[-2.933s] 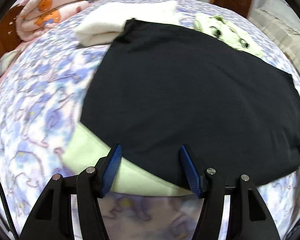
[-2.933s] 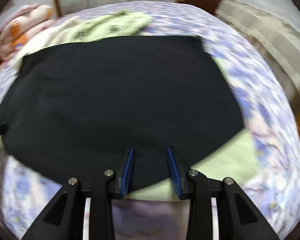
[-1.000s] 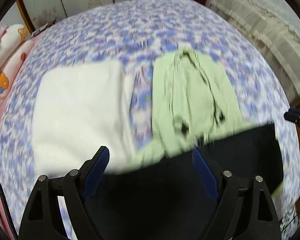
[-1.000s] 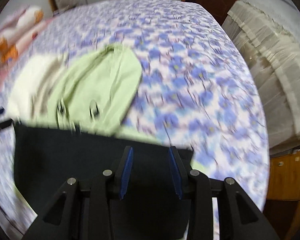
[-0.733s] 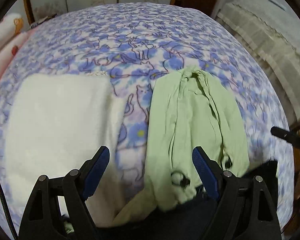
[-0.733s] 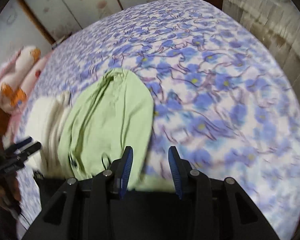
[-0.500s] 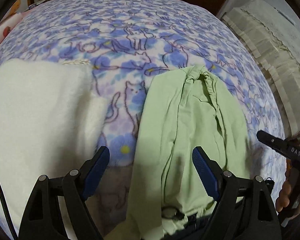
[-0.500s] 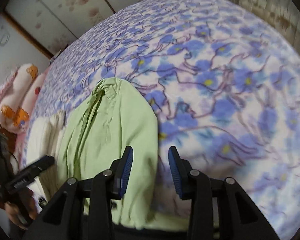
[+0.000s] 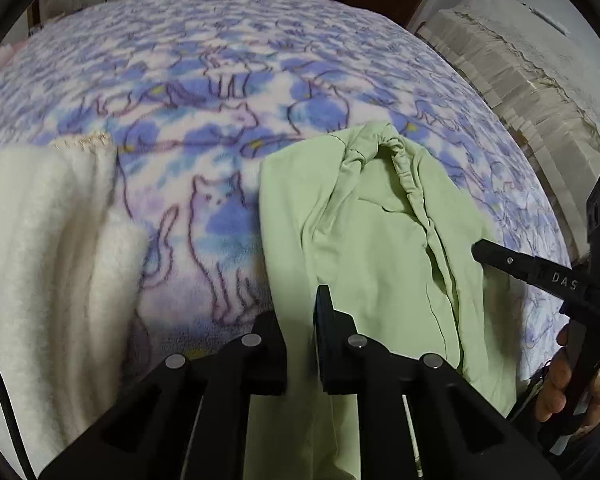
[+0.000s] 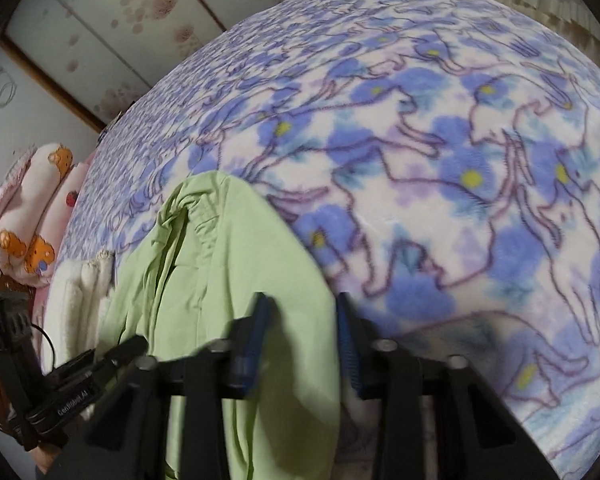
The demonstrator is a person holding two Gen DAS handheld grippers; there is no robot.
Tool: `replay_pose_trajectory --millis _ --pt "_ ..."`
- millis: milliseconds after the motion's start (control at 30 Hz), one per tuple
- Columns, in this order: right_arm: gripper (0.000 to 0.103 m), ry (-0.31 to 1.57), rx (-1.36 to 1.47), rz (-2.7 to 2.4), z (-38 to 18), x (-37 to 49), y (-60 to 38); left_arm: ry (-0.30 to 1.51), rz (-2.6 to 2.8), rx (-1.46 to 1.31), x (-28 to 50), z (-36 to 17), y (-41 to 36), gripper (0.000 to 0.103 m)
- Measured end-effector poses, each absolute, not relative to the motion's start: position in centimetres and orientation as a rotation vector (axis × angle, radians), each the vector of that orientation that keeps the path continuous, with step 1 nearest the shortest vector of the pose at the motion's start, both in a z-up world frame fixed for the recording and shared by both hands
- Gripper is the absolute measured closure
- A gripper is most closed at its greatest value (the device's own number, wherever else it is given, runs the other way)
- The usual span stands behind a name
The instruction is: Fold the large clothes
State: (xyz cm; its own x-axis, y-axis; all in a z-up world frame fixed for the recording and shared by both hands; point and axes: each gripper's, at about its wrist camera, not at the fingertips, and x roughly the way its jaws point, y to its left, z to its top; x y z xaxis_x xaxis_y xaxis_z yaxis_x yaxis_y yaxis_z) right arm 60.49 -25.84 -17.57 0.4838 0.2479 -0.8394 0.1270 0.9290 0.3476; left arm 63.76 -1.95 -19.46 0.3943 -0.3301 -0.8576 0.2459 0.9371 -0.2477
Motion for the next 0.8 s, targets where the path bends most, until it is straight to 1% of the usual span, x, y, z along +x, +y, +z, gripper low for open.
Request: replay_pose_trajectory --millis 67,233,333,500,667,800 --pt "0.100 1.019 0.302 0.069 -16.0 59.4 -24.8 1.088 -0.356 -0.066 63.1 -18.2 -1.9 0.097" --pt "0.101 0.903 0.281 0.111 -11.4 55.6 -24.6 1.030 -0.390 -0.063 60.0 -13.6 -0.1 0.098" --pt "0.101 0.839 0.265 0.160 -7.7 51.6 -24.7 1.008 -0.405 -0.064 57.1 -11.0 2.0 0.098" --pt "0.101 0.776 0.186 0.222 -3.9 44.1 -23.6 1.005 -0.422 -0.077 50.9 -8.0 6.1 0.098" --pt "0.101 0.777 0.094 0.213 -4.0 38.0 -22.9 1.047 -0.422 -0.061 45.3 -8.5 8.8 0.097" --pt "0.100 0.841 0.024 0.196 -6.0 34.8 -22.6 1.130 -0.395 -0.007 41.2 -11.1 9.9 0.096"
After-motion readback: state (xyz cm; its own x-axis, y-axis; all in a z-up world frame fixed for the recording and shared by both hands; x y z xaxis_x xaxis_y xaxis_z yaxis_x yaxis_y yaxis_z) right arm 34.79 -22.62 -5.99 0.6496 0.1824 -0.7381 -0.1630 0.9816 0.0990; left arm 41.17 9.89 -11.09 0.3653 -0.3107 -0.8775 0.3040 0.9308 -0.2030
